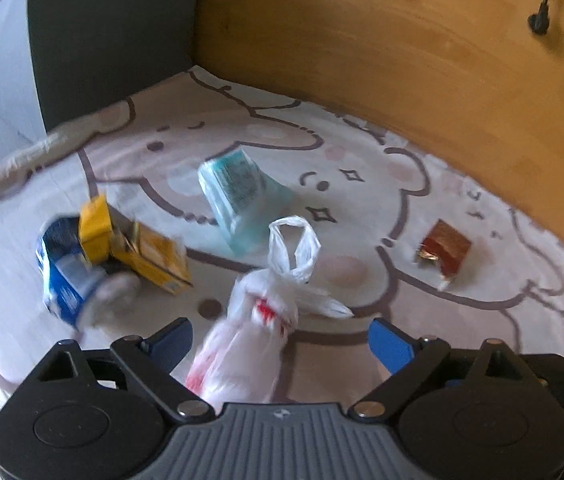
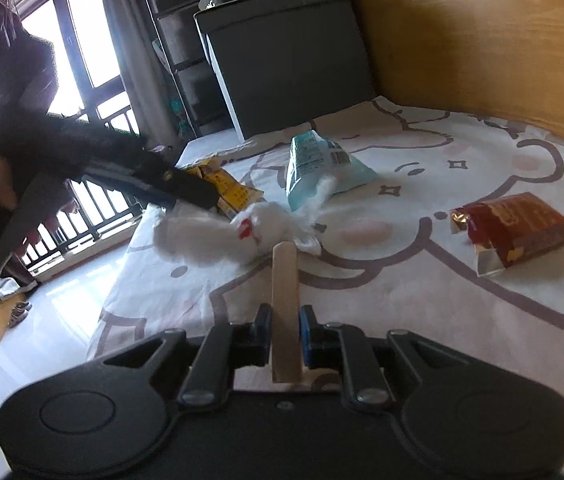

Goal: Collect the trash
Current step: 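Grasp the white plastic bag with left tool while right tool grasps wooden stick, then carry the white bag and wooden stick with both tools over the wastebasket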

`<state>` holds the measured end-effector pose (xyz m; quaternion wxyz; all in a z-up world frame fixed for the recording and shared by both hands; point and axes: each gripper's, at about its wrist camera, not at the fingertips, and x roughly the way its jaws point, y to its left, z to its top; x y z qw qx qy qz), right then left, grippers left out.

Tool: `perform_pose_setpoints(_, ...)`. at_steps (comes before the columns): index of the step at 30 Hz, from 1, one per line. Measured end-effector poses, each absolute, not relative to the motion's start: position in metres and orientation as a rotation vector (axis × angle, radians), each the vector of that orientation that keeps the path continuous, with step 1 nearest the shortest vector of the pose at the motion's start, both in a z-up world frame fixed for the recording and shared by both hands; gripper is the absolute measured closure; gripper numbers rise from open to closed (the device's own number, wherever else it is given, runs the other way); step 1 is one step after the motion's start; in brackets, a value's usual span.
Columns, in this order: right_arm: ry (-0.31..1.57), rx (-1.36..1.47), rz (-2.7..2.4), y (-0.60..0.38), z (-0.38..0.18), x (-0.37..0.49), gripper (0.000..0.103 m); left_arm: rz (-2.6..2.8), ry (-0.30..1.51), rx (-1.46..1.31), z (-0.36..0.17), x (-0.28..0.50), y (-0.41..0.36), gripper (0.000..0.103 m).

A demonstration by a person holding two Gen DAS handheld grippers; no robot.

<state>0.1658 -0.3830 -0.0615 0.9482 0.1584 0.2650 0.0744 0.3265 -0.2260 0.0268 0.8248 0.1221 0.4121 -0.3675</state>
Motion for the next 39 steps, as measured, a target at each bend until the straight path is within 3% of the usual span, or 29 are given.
perform_pose_setpoints(7,0.523,0.368,0.172,-0.39,-0.062,0.163,0.088,-0.724,0.893,0.4,0.033,0.346,-0.257,0.01)
perform_pose_setpoints(10,0.526,0.39,0.178,-0.393,-0.064,0.164,0.088,-0.702,0.934,0.425,0.024,0.358,-0.268,0.024)
perform_pose_setpoints(18,0.529,0.419,0.188,-0.395,-0.066,0.163,0.088,-0.712,1.098,0.598,-0.008,0.361,-0.284,0.028)
perform_pose_setpoints(22,0.534,0.418,0.187,-0.396,-0.067,0.164,0.088,-0.702,1.112,0.611,-0.016,0.353,-0.274,0.053)
perform_pose_setpoints(25,0.537,0.414,0.185,-0.396,-0.067,0.165,0.088,-0.701,1.099,0.58,-0.016,0.346,-0.265,0.06)
perform_pose_setpoints(39,0.546,0.368,0.164,-0.389,-0.067,0.169,0.088,-0.598,0.896,0.321,-0.01,0.295,-0.223,0.065)
